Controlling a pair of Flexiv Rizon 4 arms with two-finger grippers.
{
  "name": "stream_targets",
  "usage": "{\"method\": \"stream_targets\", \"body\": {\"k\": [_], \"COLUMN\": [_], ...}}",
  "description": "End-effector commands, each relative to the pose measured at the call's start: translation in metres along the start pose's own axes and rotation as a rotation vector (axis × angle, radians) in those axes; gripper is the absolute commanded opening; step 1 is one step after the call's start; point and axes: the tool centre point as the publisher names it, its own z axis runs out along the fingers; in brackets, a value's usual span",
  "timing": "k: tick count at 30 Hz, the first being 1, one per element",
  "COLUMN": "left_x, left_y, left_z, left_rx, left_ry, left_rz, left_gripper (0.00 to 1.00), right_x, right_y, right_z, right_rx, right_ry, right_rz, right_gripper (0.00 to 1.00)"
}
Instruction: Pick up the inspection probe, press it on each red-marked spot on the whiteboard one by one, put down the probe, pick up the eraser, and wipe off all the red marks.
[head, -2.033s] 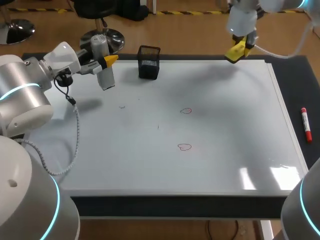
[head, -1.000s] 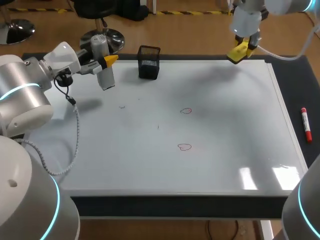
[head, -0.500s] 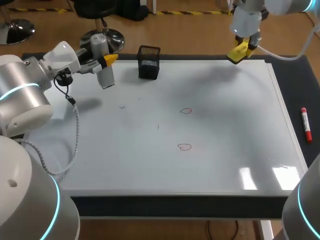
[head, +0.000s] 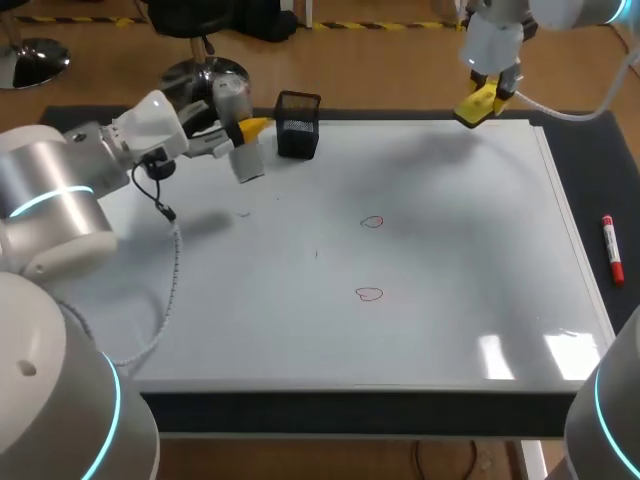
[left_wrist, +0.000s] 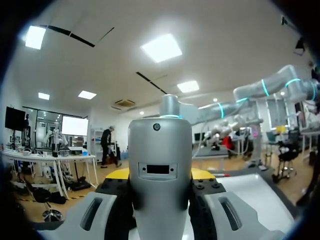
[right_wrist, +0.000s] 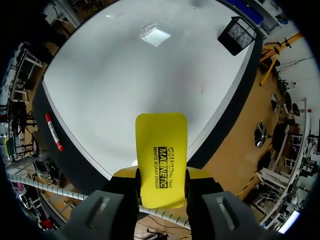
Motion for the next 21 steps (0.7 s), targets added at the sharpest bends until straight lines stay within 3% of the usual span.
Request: {"method": "stream_targets", "body": {"k": [1, 11, 21], "left_x": [0.014, 0.058, 0.09], "left_y": [-0.003, -0.008, 0.004], "left_z": [0.02, 0.07, 0.11], "left_rx": [-0.009, -0.002, 0.011], "left_ry": [0.039, 0.176, 0.281], "left_rz": [-0.002, -0.003, -0.026], "left_gripper": [0.0, 0.0, 0.0], "right_x": [-0.001, -0.001, -0.001], "right_y": [-0.001, -0.001, -0.001], "right_z": [-0.001, -0.001, -0.001], "right_rx": [0.002, 0.002, 0.002], "right_ry": [0.005, 0.005, 0.005], "right_rz": [-0.001, -0.001, -0.001], "right_gripper": [0.0, 0.0, 0.0]}}
